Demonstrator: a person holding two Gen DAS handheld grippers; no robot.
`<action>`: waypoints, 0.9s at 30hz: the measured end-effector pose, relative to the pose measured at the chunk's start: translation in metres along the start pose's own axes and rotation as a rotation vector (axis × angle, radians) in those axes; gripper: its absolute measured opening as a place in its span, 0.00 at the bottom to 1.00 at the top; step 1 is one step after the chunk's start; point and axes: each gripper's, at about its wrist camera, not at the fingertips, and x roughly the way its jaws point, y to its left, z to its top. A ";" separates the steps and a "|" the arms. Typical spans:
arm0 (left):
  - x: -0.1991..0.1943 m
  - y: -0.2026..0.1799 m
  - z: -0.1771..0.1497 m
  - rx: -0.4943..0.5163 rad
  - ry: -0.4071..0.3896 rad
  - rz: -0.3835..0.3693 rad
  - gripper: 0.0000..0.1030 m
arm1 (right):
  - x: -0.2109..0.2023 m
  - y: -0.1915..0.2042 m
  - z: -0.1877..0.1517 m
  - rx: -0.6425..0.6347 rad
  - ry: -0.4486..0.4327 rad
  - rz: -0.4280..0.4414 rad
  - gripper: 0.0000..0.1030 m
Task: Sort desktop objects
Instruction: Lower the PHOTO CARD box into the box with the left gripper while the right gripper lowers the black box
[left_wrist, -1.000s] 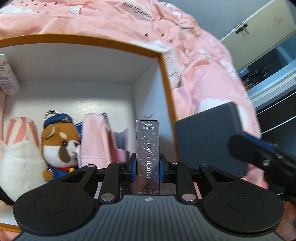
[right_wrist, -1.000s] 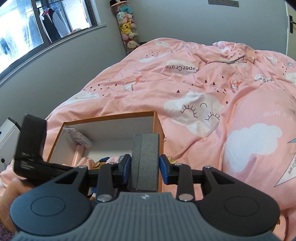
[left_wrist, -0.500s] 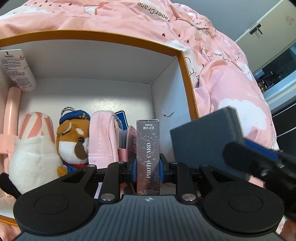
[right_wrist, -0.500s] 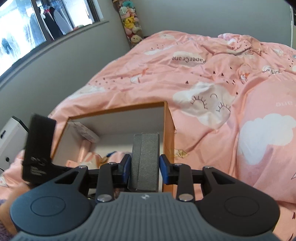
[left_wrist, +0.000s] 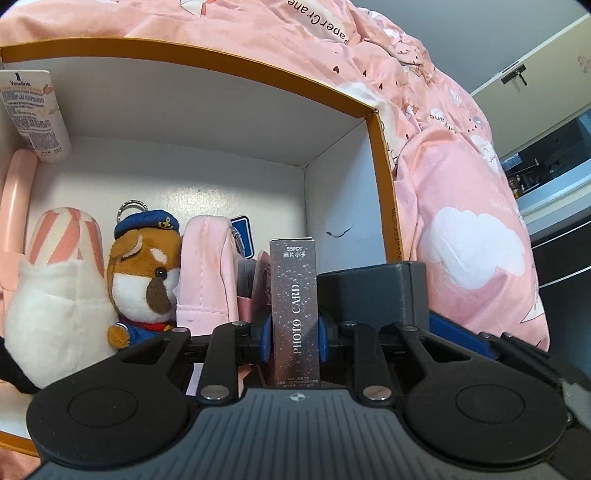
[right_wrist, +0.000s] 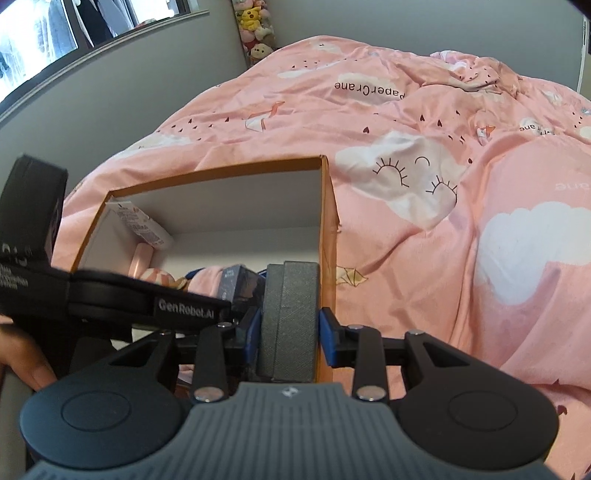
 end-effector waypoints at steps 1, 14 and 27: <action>0.000 0.001 0.000 -0.003 -0.002 -0.006 0.27 | 0.000 0.001 -0.001 -0.007 -0.003 -0.005 0.35; -0.016 0.015 -0.001 -0.081 -0.059 -0.108 0.47 | 0.006 0.016 -0.004 -0.084 -0.007 -0.085 0.38; -0.034 0.021 -0.001 -0.092 -0.130 -0.087 0.41 | 0.019 0.060 -0.015 -0.333 0.017 -0.291 0.37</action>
